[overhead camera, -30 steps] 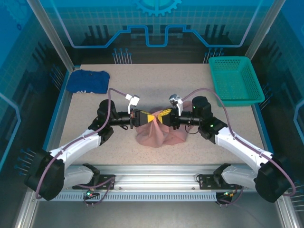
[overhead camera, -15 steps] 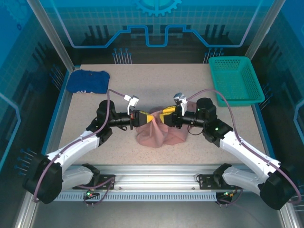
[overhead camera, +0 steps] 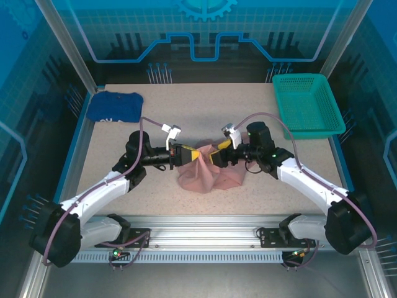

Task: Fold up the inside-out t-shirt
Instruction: Adjust the T-shirt at the center of the table.

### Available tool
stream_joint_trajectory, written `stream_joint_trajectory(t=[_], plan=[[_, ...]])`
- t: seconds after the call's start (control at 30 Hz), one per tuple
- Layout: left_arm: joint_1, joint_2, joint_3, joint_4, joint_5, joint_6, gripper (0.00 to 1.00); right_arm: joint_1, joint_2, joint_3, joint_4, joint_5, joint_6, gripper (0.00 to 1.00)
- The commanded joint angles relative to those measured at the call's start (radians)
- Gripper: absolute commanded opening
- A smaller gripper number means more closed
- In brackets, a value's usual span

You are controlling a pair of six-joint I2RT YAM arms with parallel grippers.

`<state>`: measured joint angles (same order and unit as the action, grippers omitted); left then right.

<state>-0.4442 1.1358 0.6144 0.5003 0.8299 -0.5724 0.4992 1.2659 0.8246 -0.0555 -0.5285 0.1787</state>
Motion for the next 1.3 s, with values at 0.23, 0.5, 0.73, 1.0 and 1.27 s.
stream_joint_trajectory(t=[0.23, 0.5, 0.73, 1.0, 1.27], plan=[[0.018, -0.029, -0.002, -0.156, -0.260, 0.115, 0.00, -0.004, -0.083, -0.018, 0.061, -0.127, 0.084, 0.00], [0.026, -0.009, 0.073, -0.477, -0.654, 0.216, 0.24, 0.098, -0.164, -0.061, 0.166, 0.066, 0.249, 0.00], [-0.034, -0.158, 0.003, -0.609, -0.772, 0.176, 0.46, 0.171, -0.089, -0.033, 0.198, 0.212, 0.332, 0.00], [-0.252, -0.186, 0.019, -0.659, -0.820, 0.163, 0.37, 0.173, -0.046, -0.013, 0.183, 0.248, 0.361, 0.00], [-0.285, 0.026, 0.091, -0.500, -0.776, 0.126, 0.42, 0.170, -0.061, -0.013, 0.180, 0.262, 0.369, 0.00]])
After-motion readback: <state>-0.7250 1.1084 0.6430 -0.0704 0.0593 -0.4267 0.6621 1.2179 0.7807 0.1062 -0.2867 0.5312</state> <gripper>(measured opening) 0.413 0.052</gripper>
